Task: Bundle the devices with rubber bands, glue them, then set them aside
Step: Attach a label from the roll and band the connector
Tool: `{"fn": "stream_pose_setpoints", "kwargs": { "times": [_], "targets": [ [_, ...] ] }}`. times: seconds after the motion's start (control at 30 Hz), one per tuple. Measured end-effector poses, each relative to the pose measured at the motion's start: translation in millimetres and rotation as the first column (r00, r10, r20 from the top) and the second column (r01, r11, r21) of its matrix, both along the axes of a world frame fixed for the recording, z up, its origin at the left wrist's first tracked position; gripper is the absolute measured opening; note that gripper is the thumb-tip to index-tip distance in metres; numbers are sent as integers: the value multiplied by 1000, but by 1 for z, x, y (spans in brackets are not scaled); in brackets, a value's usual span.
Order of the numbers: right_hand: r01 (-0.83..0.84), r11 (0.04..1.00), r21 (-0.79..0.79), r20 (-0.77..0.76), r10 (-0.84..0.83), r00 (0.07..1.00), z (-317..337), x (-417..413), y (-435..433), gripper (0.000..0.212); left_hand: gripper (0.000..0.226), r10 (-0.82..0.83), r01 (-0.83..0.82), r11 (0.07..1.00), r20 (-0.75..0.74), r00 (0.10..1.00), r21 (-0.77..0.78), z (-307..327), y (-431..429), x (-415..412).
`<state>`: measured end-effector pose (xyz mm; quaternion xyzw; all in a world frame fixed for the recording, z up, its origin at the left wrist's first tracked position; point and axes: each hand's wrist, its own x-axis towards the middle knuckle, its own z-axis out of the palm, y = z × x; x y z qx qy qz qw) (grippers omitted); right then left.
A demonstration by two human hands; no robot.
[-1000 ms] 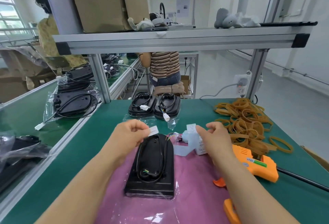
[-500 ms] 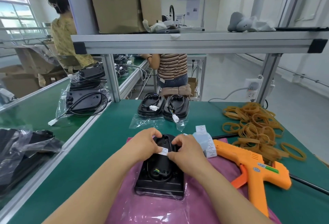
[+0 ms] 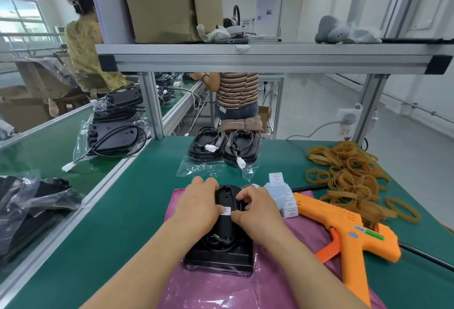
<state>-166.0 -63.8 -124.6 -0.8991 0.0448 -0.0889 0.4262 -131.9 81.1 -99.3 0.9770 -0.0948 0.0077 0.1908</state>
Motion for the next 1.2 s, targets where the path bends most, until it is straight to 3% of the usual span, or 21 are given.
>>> {"fn": "stream_pose_setpoints", "kwargs": {
  "times": [0.13,0.2,0.27,0.33,0.53,0.9,1.0,1.1,1.2],
  "targets": [
    [11,1000,24,-13,-11,1000,0,3,0,30,65,124,-145,953,-91,988,-266,-13,6,-1],
    [12,1000,28,-13,-11,1000,0,4,0,29,70,114,-205,864,-217,969,-460,-17,3,-4],
    [7,1000,26,-4,-7,1000,-1,4,0,28,76,79,-230,805,-286,955,-547,-19,1,-5],
    [3,999,41,4,-3,1000,-2,3,0,27,76,57,-200,825,-275,960,-529,-20,0,-4],
    [-1,999,43,-10,1,1000,-2,4,-1,30,30,59,-170,838,-224,973,-518,-26,3,3],
    [-16,998,-68,-34,13,999,4,0,-1,33,39,98,-147,913,-145,985,-380,-33,-2,1],
    [-18,1000,19,2,18,1000,9,-7,-3,28,37,102,-152,909,-148,984,-387,-33,0,-1],
    [61,984,170,108,-80,991,27,-10,-22,8,36,101,-155,898,-151,983,-412,-32,2,-3],
    [218,967,135,201,-242,949,46,-4,-64,13,32,102,-155,883,-141,985,-442,-31,2,-5]
  ]
}}
